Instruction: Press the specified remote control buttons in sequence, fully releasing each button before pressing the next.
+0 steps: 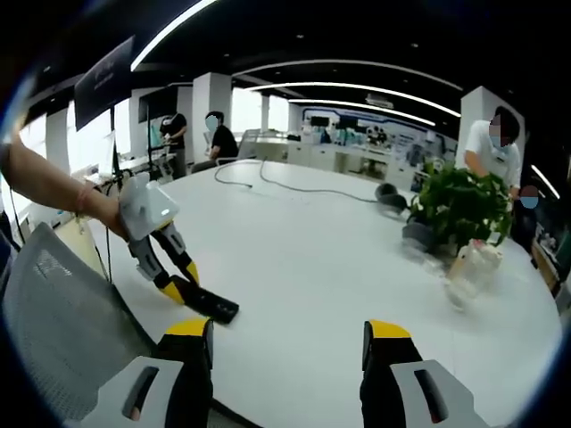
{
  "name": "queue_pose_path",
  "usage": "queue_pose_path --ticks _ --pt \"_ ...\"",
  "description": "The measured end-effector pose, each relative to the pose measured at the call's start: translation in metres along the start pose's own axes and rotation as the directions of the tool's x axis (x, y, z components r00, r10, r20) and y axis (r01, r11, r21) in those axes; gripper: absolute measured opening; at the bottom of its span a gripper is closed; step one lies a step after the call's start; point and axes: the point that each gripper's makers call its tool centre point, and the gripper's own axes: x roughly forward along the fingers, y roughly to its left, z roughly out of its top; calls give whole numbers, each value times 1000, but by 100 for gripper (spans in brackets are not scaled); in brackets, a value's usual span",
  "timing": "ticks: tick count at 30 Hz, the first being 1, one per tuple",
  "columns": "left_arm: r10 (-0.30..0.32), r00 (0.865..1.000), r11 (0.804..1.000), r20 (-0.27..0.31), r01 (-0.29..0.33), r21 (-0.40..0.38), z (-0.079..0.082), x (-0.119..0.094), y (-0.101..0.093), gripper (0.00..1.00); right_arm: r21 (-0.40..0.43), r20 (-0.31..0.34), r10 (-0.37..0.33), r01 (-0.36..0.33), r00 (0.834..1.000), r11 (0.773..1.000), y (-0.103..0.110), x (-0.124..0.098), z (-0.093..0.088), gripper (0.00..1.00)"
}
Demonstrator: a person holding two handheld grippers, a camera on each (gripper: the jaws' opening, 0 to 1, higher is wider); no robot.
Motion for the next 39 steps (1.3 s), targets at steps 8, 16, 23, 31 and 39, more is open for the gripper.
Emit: queue_pose_path --ticks 8,16,23,31,39 --pt "2 1000 1000 4 -2 0 -6 -3 -15 24 -23 -22 17 -17 1000 1000 4 2 -3 67" --pt "-16 999 999 -35 17 39 -9 -4 -29 24 -42 -49 29 -31 998 999 7 4 -7 67" --pt "-16 999 999 -48 18 36 -11 -5 -32 24 -47 -56 32 -35 998 998 7 4 -8 67" --pt "-5 999 1000 -43 5 7 -12 -6 -39 24 -54 -69 43 -47 997 997 9 5 -11 65" --pt "8 1000 999 -24 -9 -33 -13 -6 -49 25 -65 -101 62 -69 993 996 13 6 -17 64"
